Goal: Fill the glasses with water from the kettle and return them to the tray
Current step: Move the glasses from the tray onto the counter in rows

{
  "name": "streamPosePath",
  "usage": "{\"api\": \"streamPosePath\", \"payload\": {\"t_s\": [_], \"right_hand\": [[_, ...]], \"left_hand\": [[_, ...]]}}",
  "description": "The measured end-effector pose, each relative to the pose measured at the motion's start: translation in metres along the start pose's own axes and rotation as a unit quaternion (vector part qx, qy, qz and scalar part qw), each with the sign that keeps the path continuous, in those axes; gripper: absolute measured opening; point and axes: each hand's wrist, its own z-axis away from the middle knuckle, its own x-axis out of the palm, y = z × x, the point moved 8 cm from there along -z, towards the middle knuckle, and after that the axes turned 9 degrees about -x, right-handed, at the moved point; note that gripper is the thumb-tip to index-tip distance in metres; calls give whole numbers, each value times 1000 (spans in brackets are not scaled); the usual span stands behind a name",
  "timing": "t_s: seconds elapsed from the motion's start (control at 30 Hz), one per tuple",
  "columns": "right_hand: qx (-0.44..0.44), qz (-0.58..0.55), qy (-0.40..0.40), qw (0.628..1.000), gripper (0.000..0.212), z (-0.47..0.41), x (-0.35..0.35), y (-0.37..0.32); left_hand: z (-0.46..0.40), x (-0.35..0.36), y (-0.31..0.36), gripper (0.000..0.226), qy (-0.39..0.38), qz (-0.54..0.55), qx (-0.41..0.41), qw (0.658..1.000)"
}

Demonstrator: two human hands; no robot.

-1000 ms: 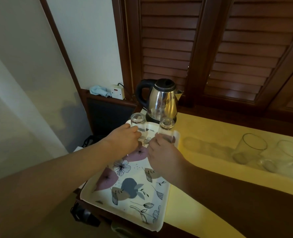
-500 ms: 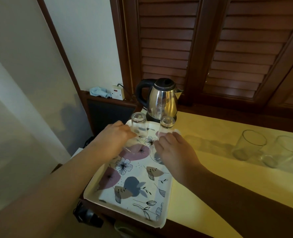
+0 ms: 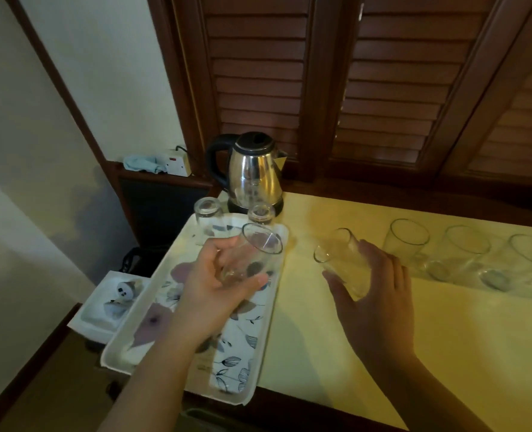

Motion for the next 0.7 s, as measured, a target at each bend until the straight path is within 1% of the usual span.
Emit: {"api": "streamPosePath", "payload": {"t_s": [0.13,0.2,0.27,0.37,0.47,0.57,0.7], "right_hand": [[69,-74,46,994,75,11,-40,49],[129,-115,55,983,77,17,-55,80],[164,-150,58,973,82,24,-69,107],[167,-165,69,970,87,32,-92,148],[168,-171,84,967,84,41,-113,190],[161,-182,97,965,75,46,-133,226],[154,-186,105,965,76,50,-149,271]], "left_hand": [[4,71,6,68,-21,70,8,997],[7,111,10,63,-47,111,-10,993],[10,152,12,57,-72,106,-11,992],[14,209,10,55,-95,87,-19,991],[19,261,7,58,-111,77,-26,991],[21,303,4,61,-108,77,-29,991],[23,353,8,63,-107,57,-11,993]]}}
